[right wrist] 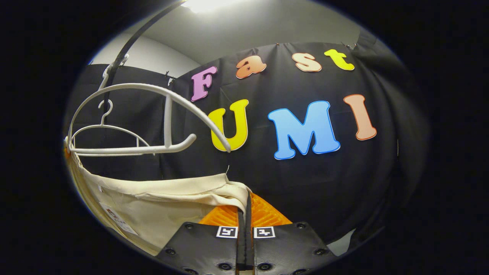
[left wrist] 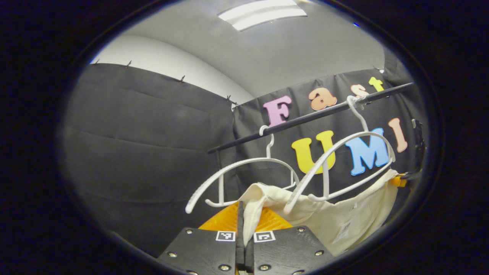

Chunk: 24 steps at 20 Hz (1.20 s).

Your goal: Grasp the clothes on the hanger with both hands and then place them into the laundry hamper below.

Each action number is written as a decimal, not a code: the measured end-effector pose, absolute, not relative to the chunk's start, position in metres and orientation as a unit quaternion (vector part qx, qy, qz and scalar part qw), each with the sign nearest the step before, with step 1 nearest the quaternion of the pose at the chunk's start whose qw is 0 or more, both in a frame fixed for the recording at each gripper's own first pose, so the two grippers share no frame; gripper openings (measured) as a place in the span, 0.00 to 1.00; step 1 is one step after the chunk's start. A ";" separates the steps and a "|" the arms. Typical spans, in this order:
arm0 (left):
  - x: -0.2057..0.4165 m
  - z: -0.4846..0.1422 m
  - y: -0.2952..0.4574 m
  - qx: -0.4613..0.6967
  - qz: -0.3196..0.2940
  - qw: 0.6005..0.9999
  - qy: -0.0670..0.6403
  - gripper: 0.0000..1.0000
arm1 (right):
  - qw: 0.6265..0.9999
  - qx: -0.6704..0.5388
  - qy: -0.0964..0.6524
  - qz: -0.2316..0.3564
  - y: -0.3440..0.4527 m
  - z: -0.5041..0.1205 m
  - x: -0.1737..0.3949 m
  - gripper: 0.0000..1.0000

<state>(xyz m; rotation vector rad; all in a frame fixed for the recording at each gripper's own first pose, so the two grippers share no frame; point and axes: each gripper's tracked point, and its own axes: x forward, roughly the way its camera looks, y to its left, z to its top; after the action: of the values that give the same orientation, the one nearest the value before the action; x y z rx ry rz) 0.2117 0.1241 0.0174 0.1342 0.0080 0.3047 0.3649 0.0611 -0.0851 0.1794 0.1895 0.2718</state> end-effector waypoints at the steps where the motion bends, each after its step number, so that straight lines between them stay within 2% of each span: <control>1: 0.212 0.015 0.125 0.059 0.150 0.987 0.005 0.02 | 0.982 0.087 0.097 0.134 0.062 -0.085 0.354 0.01; 10: 0.157 0.007 0.110 0.026 0.077 0.996 0.019 0.02 | 0.981 0.088 0.103 0.136 0.095 -0.063 0.256 0.01; 14: 0.157 -0.005 0.083 0.014 0.036 0.999 0.026 0.02 | 0.978 0.091 0.101 0.155 0.124 -0.051 0.212 0.01; 17: 0.134 -0.012 0.068 0.000 0.003 1.000 0.031 0.02 | 0.976 0.087 0.097 0.175 0.148 -0.041 0.182 0.01; 24: 0.104 -0.036 0.038 -0.024 -0.059 0.997 0.042 0.02 | 0.966 0.087 0.110 0.218 0.195 -0.050 0.126 0.01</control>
<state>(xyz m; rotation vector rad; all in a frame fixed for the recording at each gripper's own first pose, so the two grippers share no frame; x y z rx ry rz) 0.1037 0.0382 -0.0364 -0.0472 0.0849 -0.1181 0.1258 0.1946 -0.0502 0.1753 0.2234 0.4403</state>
